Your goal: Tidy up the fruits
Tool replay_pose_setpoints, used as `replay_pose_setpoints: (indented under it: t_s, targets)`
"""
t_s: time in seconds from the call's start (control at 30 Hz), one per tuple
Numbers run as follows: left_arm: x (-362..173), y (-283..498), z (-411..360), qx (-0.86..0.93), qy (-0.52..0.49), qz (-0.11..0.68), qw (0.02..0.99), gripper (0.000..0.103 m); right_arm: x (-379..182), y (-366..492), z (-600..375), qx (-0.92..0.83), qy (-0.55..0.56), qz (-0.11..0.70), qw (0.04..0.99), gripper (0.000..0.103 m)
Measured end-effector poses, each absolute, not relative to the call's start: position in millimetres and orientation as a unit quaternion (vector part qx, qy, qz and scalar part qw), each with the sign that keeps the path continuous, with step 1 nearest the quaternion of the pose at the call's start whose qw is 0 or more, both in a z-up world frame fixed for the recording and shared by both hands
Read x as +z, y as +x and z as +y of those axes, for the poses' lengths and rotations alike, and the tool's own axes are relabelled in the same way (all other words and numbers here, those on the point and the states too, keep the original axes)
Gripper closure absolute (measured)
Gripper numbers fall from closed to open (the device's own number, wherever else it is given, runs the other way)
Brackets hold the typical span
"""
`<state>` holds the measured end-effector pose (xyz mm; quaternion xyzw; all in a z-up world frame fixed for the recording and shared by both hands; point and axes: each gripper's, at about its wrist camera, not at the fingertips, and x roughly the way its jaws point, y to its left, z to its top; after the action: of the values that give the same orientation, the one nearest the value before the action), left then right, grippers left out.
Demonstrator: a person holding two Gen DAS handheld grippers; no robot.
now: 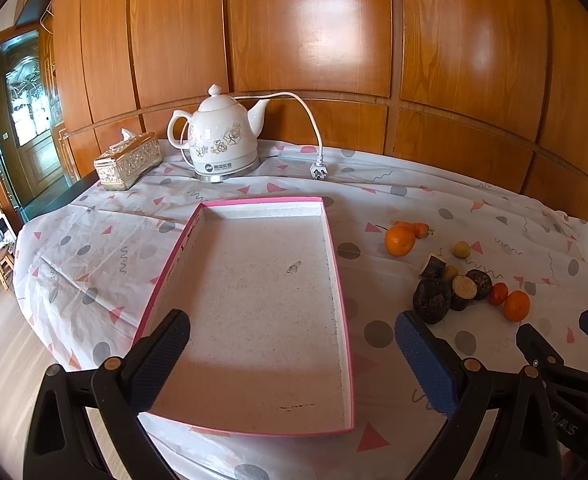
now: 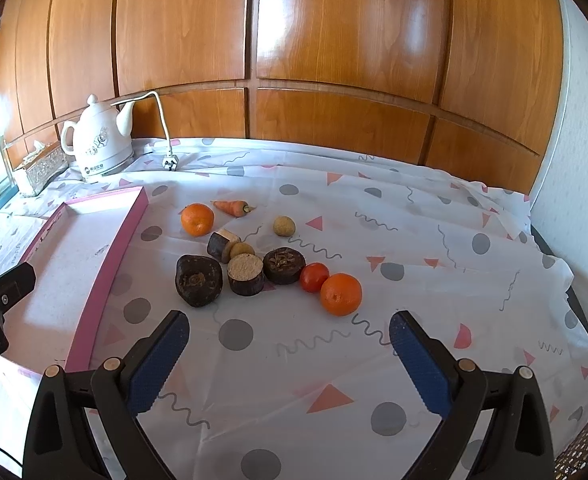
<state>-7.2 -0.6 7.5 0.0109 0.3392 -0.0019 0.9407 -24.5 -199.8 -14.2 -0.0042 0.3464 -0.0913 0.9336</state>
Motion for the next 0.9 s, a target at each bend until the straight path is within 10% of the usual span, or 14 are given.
replay_pose_setpoints:
  t_s: [0.9]
  targets:
    - [7.0, -9.7, -1.6, -0.003, 0.008, 0.340, 0.941, 0.000, -14.1, -28.7, -203.6, -0.094, 0.005, 0.345, 0.934, 0.001]
